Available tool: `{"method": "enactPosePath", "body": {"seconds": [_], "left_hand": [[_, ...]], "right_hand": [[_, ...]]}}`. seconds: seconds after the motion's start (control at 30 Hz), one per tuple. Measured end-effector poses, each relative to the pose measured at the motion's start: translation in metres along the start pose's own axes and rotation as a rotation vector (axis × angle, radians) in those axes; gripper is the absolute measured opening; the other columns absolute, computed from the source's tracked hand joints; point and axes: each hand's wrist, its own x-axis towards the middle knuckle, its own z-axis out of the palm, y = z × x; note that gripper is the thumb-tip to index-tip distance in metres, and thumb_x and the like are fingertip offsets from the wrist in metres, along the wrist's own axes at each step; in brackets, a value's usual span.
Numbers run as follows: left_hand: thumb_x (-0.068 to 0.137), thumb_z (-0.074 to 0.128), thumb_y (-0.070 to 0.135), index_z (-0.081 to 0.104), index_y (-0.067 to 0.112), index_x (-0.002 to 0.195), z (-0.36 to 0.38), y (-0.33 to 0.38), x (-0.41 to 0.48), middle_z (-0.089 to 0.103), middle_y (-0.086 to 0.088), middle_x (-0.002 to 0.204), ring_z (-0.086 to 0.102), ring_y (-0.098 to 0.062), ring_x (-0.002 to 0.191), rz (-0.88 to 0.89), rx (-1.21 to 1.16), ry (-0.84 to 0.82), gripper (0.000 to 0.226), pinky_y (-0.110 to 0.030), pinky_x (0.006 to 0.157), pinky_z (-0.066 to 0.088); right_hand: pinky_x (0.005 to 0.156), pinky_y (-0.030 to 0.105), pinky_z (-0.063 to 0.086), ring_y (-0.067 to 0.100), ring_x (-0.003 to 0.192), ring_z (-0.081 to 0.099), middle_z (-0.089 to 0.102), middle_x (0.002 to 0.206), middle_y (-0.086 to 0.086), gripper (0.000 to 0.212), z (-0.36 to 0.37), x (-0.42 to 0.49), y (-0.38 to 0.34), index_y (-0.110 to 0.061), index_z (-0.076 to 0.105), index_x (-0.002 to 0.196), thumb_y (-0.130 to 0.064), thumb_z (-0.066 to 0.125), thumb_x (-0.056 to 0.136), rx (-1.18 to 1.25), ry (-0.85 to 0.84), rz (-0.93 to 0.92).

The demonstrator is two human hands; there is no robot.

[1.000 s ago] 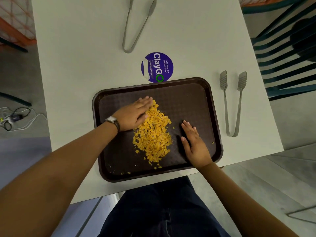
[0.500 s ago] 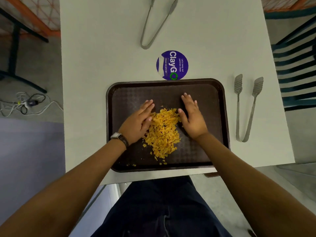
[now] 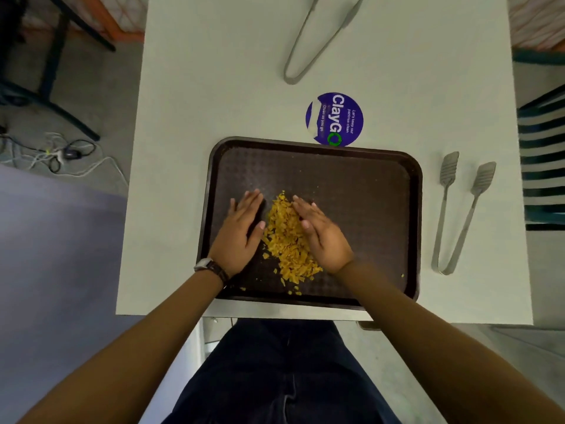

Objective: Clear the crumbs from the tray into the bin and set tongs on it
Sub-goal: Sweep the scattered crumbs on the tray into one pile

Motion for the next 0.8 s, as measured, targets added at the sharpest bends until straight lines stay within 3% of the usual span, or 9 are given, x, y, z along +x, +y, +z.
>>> {"method": "enactPosePath", "body": {"seconds": [0.13,0.4,0.53,0.63,0.7,0.8], "left_hand": [[0.09,0.022,0.05,0.014,0.013,0.147,0.01,-0.001,0.023,0.007,0.003,0.155,-0.004,-0.014,0.144,-0.025,0.142,-0.042,0.069,-0.038,0.115,-0.016],[0.09,0.024,0.053,0.013,0.01,0.147,0.032,0.006,0.046,0.009,-0.004,0.157,-0.002,-0.014,0.144,0.083,0.264,-0.107,0.073,-0.037,0.115,-0.014],[0.09,0.025,0.054,0.011,0.011,0.147,0.044,0.02,0.034,0.013,-0.006,0.156,0.005,-0.018,0.145,0.126,0.115,-0.18,0.074,-0.04,0.119,-0.004],[0.087,0.026,0.059,0.009,0.022,0.148,0.046,0.031,0.019,0.017,-0.003,0.156,-0.001,-0.022,0.144,-0.012,-0.121,-0.199,0.073,-0.044,0.115,0.008],[0.088,0.027,0.053,0.011,0.023,0.148,0.042,0.038,0.01,0.018,0.0,0.155,-0.004,-0.018,0.141,-0.079,-0.228,-0.139,0.069,-0.038,0.111,0.012],[0.092,0.027,0.043,0.016,0.016,0.148,0.032,0.039,-0.001,0.019,0.004,0.151,0.007,-0.012,0.141,-0.065,-0.242,0.035,0.063,-0.027,0.118,0.001]], "right_hand": [[0.119,0.032,0.015,0.018,0.139,0.032,0.042,0.145,0.011,0.05,-0.02,-0.023,0.002,-0.002,0.046,0.135,-0.029,0.027,0.098,0.007,0.192,0.08],[0.12,0.032,0.009,0.018,0.144,0.021,0.033,0.152,0.006,0.054,-0.057,-0.086,0.047,-0.009,0.038,0.142,-0.038,0.027,0.097,-0.235,0.258,0.263],[0.119,0.032,0.008,0.016,0.146,0.014,0.022,0.156,0.002,0.059,-0.067,-0.11,0.057,-0.012,0.031,0.145,-0.044,0.024,0.096,-0.288,0.245,0.335],[0.119,0.031,0.005,0.014,0.146,0.005,0.013,0.158,0.001,0.061,-0.061,-0.115,0.059,-0.014,0.024,0.148,-0.046,0.024,0.095,-0.28,0.249,0.357],[0.119,0.032,0.001,0.014,0.147,0.0,0.008,0.159,0.001,0.063,-0.053,-0.112,0.059,-0.014,0.019,0.149,-0.046,0.025,0.095,-0.246,0.3,0.405],[0.119,0.034,-0.003,0.016,0.147,-0.002,0.007,0.159,0.006,0.063,-0.04,-0.105,0.059,-0.013,0.017,0.149,-0.046,0.025,0.095,-0.287,0.341,0.442]]}}
